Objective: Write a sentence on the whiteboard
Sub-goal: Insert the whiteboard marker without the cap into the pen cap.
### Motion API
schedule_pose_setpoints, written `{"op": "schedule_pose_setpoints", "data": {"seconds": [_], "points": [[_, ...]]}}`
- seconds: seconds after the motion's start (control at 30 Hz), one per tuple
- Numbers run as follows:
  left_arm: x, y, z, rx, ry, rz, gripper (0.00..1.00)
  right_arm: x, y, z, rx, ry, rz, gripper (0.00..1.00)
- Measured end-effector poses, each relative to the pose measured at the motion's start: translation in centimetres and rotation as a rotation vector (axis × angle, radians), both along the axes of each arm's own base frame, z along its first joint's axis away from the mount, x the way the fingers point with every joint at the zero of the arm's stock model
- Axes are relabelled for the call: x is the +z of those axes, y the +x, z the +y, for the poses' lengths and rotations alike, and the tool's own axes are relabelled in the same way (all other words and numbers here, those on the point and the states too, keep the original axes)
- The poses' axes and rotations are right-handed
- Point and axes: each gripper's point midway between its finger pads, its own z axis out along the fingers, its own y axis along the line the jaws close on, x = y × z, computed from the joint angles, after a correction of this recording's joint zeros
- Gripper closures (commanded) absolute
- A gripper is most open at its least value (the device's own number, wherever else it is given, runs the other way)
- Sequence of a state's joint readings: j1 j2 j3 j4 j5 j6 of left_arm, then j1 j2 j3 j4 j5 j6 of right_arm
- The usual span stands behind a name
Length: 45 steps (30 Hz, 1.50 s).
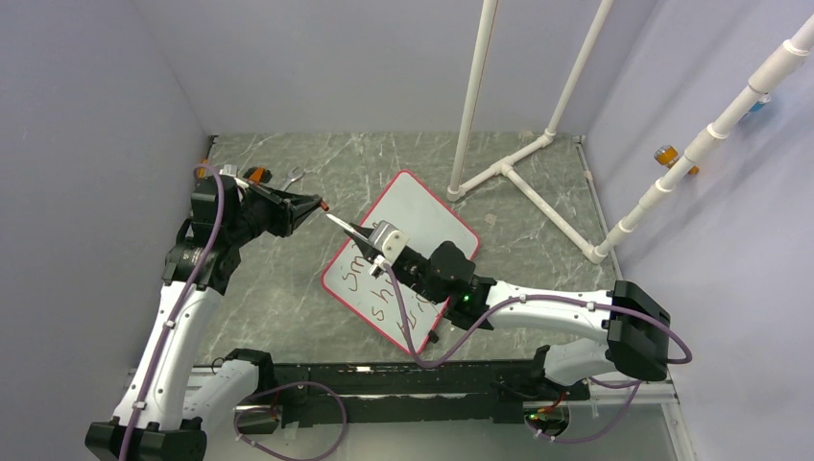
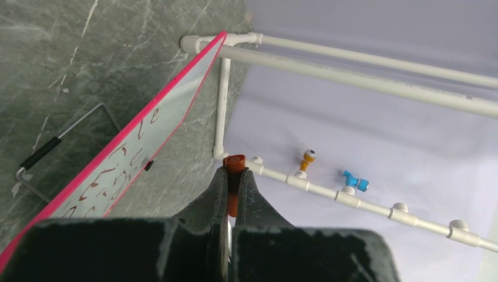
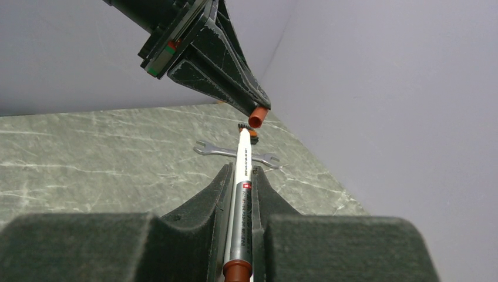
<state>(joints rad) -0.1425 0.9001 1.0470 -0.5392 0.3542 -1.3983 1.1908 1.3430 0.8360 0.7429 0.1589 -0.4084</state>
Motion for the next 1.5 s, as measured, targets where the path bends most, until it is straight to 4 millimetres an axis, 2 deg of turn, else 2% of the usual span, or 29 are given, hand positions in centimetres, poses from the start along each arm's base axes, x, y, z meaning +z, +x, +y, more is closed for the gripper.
{"op": "schedule_pose_setpoints", "data": {"seconds": [1.5], "points": [[-0.45, 0.33, 0.57, 0.022, 0.001, 0.009, 1.0, -0.13, 0.09, 0.18, -0.028, 0.008, -0.003, 1.0]]}}
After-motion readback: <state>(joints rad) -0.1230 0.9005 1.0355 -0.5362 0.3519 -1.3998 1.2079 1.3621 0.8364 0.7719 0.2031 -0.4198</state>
